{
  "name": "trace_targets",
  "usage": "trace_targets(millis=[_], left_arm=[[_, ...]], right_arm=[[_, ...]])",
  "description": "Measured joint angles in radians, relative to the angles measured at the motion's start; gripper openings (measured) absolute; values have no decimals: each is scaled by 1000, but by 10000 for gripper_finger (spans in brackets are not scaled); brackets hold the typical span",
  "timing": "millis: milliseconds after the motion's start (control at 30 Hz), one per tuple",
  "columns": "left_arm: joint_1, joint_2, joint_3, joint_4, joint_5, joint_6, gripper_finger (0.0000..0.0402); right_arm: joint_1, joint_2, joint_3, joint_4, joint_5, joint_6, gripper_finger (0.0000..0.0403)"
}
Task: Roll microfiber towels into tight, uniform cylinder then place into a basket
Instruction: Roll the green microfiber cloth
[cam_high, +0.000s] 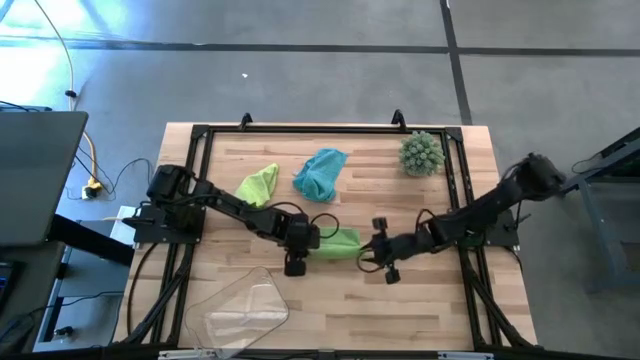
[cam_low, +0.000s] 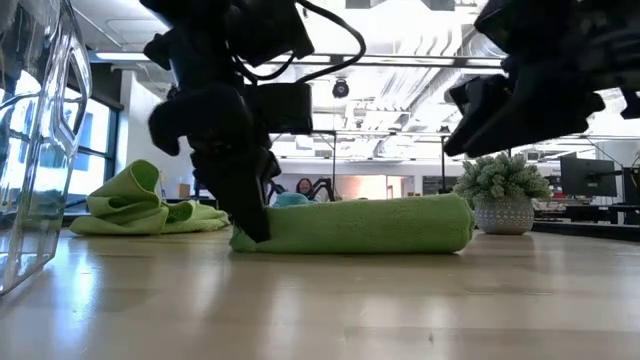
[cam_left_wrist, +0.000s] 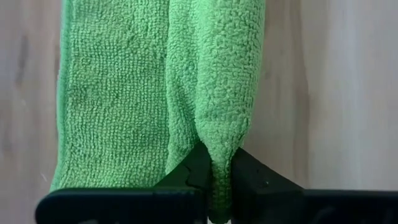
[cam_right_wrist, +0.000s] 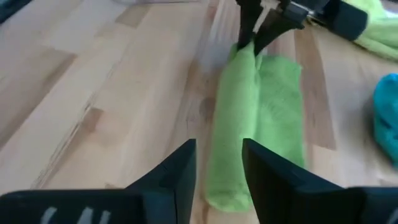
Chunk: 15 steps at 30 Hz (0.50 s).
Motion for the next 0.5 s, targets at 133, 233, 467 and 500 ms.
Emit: trace_targets(millis=[133, 233, 467, 500], left_arm=[[7, 0, 0, 3, -7, -16, 20], [6, 0, 0, 2, -9, -18, 20], [4, 0, 0, 2, 1, -33, 21], [4, 0, 0, 2, 1, -34, 21]], right_arm=[[1, 66, 0, 36, -29, 22, 156], [-1, 113, 1, 56, -20, -15, 184], [-32, 201, 1, 63, 67, -43, 207], [-38, 216, 2, 63, 67, -34, 206]])
